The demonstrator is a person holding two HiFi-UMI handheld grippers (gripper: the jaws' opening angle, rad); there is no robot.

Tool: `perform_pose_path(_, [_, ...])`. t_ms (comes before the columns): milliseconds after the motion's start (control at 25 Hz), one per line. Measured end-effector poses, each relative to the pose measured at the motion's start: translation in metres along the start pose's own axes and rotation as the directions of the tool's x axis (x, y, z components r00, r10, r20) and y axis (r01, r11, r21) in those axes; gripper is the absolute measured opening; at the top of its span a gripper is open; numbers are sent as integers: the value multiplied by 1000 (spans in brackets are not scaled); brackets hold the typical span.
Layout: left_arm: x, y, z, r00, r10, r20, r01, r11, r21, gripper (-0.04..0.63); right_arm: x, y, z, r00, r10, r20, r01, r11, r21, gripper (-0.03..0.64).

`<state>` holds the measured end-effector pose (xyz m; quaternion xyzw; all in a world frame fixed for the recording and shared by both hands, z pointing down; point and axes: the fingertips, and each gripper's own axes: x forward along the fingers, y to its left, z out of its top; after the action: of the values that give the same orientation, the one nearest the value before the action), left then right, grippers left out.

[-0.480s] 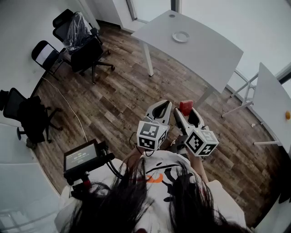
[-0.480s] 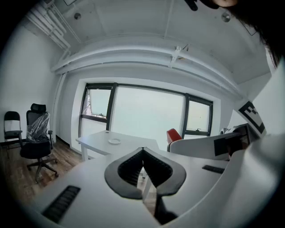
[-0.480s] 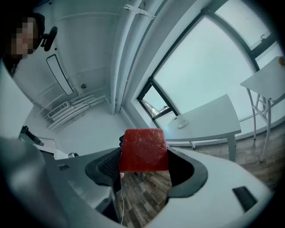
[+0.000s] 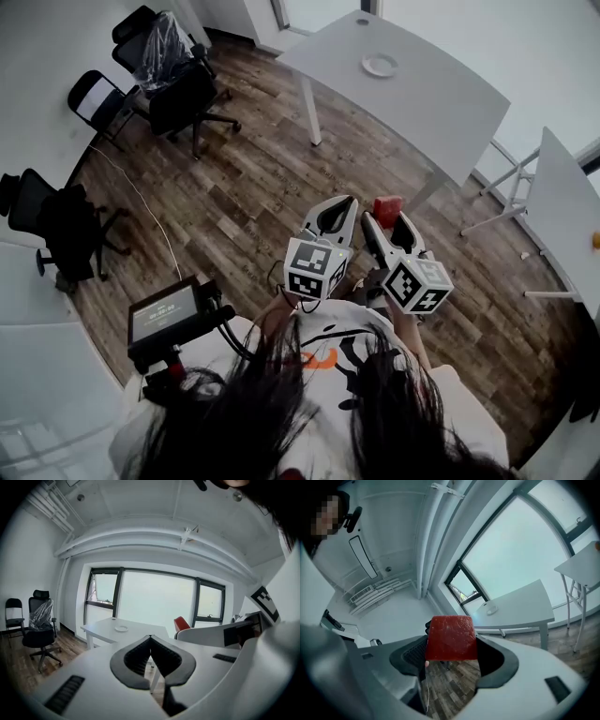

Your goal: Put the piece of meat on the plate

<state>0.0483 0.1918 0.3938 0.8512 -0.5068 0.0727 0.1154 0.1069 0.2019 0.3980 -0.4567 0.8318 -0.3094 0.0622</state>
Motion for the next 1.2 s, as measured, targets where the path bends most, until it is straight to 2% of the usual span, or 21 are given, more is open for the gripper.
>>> perform_pose_path(160, [0,0,0,1000,4,-2,-4,1000,-4,6,-1,0,2,1000,13,10,-13,1000,21,307])
perform_pose_path(320, [2,1,5,1000,25,12,-25,1000,-12,6,-1,-4,6,1000,3,4,-3,1000,1,307])
perform_pose_path(800, [52,-12,3,998,65,7,-65,998,-26,6,12,-52,22,999,28,-42,-28,1000,5,307])
perform_pose_path(1040, [78,-13,-11,997,78,-28,-79,996,-37,6,27,-81,27,996,45,-73,-43,999,18,307])
perform_pose_path(1200, [100,6,-4,994,92,-53,-94,995,-42,6,52,-95,37,994,44,-98,-41,998,37,307])
